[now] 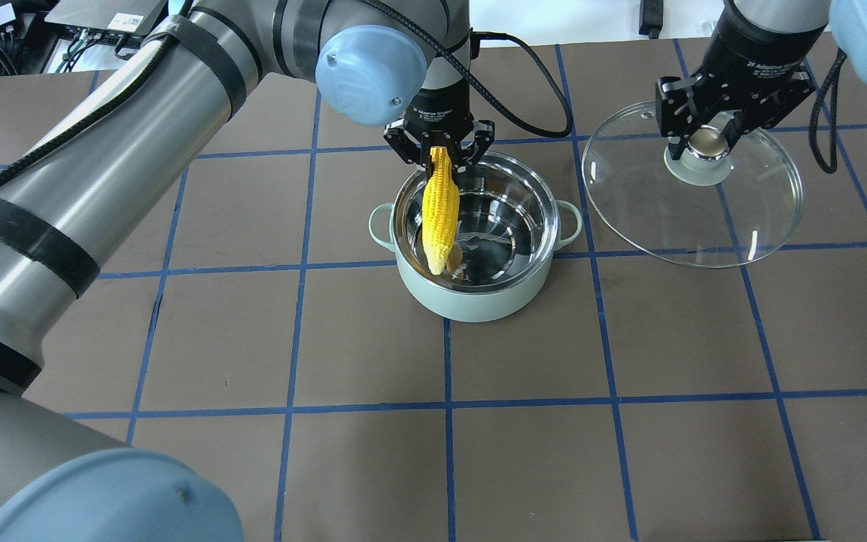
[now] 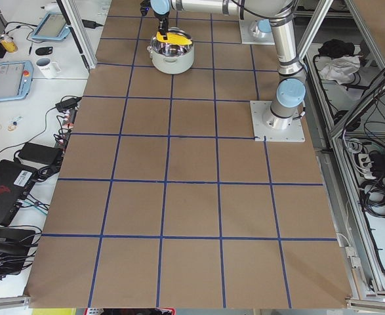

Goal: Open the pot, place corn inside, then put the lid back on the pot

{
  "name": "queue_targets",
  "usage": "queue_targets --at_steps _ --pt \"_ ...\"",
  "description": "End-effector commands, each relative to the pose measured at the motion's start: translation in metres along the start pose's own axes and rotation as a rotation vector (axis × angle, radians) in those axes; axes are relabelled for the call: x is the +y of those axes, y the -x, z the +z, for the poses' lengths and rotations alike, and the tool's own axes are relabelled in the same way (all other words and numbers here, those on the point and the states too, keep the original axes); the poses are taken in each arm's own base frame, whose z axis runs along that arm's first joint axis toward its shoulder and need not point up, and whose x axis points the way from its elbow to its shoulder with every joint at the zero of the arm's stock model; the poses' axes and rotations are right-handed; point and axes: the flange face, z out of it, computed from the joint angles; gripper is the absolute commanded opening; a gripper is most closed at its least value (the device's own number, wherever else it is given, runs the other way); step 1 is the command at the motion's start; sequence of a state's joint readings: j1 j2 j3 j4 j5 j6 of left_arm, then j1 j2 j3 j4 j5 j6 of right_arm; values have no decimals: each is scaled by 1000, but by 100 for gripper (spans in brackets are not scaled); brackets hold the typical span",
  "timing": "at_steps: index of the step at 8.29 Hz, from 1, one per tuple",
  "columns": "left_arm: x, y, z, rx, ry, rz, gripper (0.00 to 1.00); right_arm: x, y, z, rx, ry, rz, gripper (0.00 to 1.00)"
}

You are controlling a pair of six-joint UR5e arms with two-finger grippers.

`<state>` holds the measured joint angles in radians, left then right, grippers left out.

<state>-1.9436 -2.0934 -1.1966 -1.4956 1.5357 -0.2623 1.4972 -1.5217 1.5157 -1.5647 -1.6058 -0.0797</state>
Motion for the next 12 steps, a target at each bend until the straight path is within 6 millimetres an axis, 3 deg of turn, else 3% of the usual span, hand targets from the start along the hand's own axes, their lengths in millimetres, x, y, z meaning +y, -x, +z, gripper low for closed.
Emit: queue_targets --at_steps 1,6,9,12 --pt "-8 -15 24 14 31 -27 0 0 0 1 2 3 7 16" --pt "-23 -22 48 39 9 -27 0 0 0 1 -1 -2 9 16" --pt "-21 -31 50 111 30 -71 63 0 0 1 -3 -3 9 16" --pt "-21 -31 48 112 25 -70 77 -1 0 1 -4 -7 11 16"
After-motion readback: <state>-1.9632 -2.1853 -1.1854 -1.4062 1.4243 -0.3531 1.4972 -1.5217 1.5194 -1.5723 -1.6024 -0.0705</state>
